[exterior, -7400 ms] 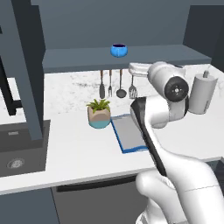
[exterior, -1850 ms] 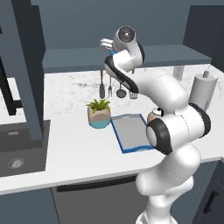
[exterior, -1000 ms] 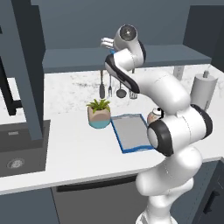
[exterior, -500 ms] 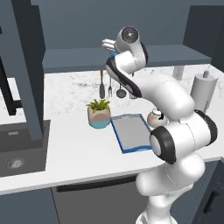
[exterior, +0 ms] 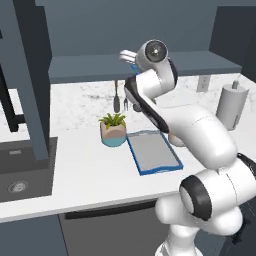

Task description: Pick the kettle from the counter and place it on the tray. Then pick the mug from the cabinet and place it on the tray. Then close the cabinet doors.

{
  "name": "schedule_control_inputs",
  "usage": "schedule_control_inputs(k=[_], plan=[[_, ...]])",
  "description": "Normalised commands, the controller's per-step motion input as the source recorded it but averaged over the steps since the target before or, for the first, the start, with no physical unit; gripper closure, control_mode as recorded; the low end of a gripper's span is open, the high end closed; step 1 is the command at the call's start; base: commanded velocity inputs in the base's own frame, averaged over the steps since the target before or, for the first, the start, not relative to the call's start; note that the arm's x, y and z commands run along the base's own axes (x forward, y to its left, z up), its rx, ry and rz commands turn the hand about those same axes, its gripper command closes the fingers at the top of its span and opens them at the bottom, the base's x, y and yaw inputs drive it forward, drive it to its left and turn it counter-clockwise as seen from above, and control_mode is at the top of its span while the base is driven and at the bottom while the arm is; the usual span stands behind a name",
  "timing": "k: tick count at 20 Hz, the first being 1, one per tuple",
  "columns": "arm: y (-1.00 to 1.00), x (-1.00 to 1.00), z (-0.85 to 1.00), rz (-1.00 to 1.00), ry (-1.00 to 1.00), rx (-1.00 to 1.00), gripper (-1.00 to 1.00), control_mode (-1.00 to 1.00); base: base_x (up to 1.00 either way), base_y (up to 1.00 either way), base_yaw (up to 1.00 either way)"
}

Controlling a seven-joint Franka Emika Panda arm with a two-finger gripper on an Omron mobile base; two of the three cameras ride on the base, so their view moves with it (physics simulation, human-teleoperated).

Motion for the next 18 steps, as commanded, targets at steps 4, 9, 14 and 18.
schedule_control_inputs(k=[4,9,14,18], plan=[[0.01,-1.00,0.00,-0.10,-0.08,0.07,1.00,-1.00,0.00,0.00,0.00],[0.04,-1.00,-0.01,-0.22,-0.01,0.03,1.00,-1.00,0.00,0.00,0.00],[0.00,-0.99,-0.35,-0.21,0.00,0.01,1.00,-1.00,0.00,0.00,0.00],[0.00,-0.75,-0.64,-0.15,0.00,0.00,1.00,-1.00,0.00,0.00,0.00]])
